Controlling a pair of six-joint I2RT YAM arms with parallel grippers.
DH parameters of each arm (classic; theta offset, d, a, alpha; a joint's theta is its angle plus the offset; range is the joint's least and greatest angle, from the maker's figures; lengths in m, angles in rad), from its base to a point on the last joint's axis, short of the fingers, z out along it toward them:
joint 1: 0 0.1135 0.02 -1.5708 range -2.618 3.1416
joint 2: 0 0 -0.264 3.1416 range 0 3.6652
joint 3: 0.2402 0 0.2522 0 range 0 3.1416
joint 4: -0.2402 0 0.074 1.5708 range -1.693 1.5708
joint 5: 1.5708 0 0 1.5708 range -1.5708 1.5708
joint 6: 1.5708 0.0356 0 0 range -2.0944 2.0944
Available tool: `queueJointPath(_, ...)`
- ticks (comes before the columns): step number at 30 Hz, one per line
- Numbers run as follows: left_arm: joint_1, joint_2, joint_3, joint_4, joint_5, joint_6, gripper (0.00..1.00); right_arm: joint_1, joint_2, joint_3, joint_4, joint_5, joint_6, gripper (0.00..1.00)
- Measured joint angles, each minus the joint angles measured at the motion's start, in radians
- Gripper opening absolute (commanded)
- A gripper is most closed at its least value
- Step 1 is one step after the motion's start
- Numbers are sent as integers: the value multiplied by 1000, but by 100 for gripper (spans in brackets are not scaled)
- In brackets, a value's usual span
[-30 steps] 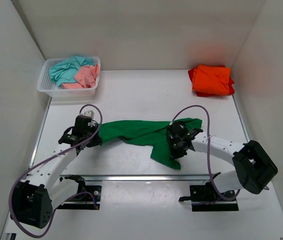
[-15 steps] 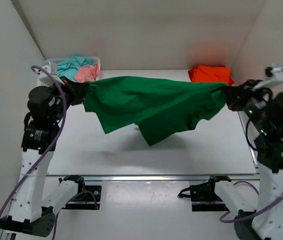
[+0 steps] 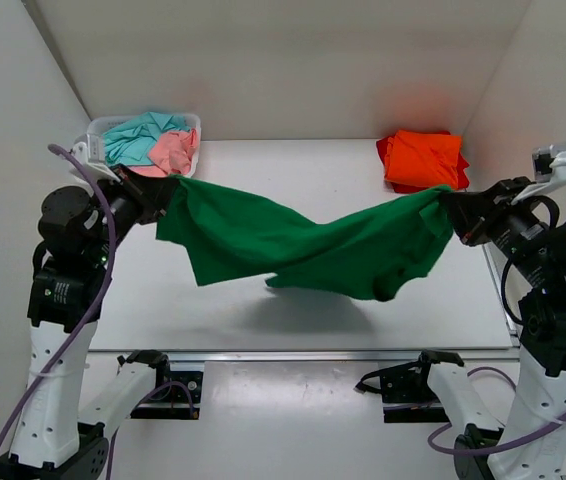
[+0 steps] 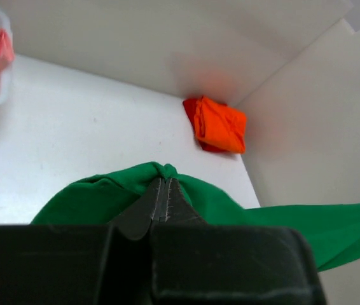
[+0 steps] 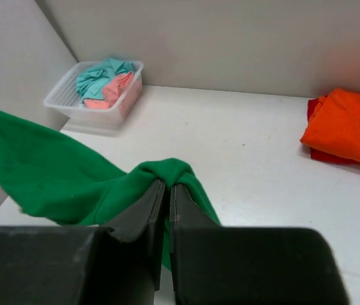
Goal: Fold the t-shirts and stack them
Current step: Flatten out the tshirt
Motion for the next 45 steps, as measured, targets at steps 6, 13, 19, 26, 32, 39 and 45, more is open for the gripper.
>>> queueJointPath(6, 10, 32, -159, -19, -10, 7, 0, 50, 12, -84, 97, -29, 0, 0)
queueJointPath(13, 102, 336, -586, 196, 21, 16, 51, 155, 226, -451, 309, 10, -9, 0)
queueJointPath(19, 51, 433, -647, 208, 79, 50, 51, 179, 493, -643, 383, 90, -26, 0)
queueJointPath(26, -179, 314, -696, 172, 95, 63, 38, 164, 523, -647, 463, 130, -59, 0)
queueJointPath(32, -314, 394, -719, 101, 53, 66, 54, 158, 517, -647, 493, 143, -64, 1)
queueJointPath(39, -383, 486, -750, 103, 14, 47, 58, 155, 489, -669, 511, 142, -64, 0)
queueJointPath(45, -465, 579, -679, 135, -13, 34, 53, 144, 476, -696, 523, 135, -64, 0)
